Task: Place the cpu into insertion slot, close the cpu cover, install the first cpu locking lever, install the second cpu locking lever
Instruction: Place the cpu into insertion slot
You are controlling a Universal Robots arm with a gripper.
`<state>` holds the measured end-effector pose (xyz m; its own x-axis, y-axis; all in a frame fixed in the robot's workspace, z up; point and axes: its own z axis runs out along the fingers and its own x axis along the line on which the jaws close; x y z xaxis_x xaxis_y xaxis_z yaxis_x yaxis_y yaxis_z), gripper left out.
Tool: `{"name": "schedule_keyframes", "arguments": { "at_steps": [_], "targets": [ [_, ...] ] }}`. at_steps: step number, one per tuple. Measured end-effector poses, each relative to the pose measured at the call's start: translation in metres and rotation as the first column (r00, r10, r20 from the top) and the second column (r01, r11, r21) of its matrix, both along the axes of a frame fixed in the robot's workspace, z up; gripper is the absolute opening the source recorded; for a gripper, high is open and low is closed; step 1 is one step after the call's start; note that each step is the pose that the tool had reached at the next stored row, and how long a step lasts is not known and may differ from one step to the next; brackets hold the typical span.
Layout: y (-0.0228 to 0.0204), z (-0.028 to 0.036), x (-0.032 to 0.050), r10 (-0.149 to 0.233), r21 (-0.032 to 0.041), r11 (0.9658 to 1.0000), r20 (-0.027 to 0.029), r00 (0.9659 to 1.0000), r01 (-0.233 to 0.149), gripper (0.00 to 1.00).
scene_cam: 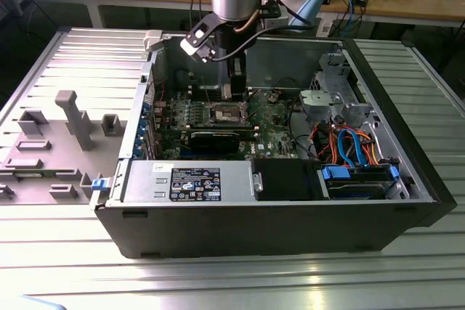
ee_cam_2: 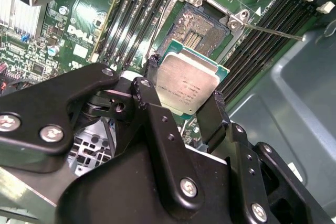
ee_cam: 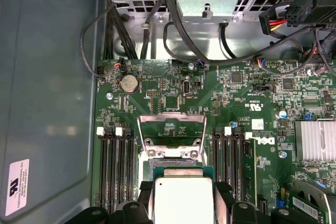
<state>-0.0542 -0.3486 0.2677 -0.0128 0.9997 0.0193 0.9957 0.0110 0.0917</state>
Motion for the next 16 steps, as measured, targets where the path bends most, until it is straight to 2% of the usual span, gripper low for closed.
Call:
{"name": "schedule_keyframes", "arguments": {
  "at_steps": [13, 16],
  "targets": [
    [0.0001, -0.0207, -0.0007, 0.0, -0.0001, 1.0, 0.0, 1.0, 0.0, 0.55],
    [0.0001, -0.0215, -0.0007, 0.0, -0.0003, 1.0, -0.0002, 1.0, 0.0, 0.55]
  ]
}}
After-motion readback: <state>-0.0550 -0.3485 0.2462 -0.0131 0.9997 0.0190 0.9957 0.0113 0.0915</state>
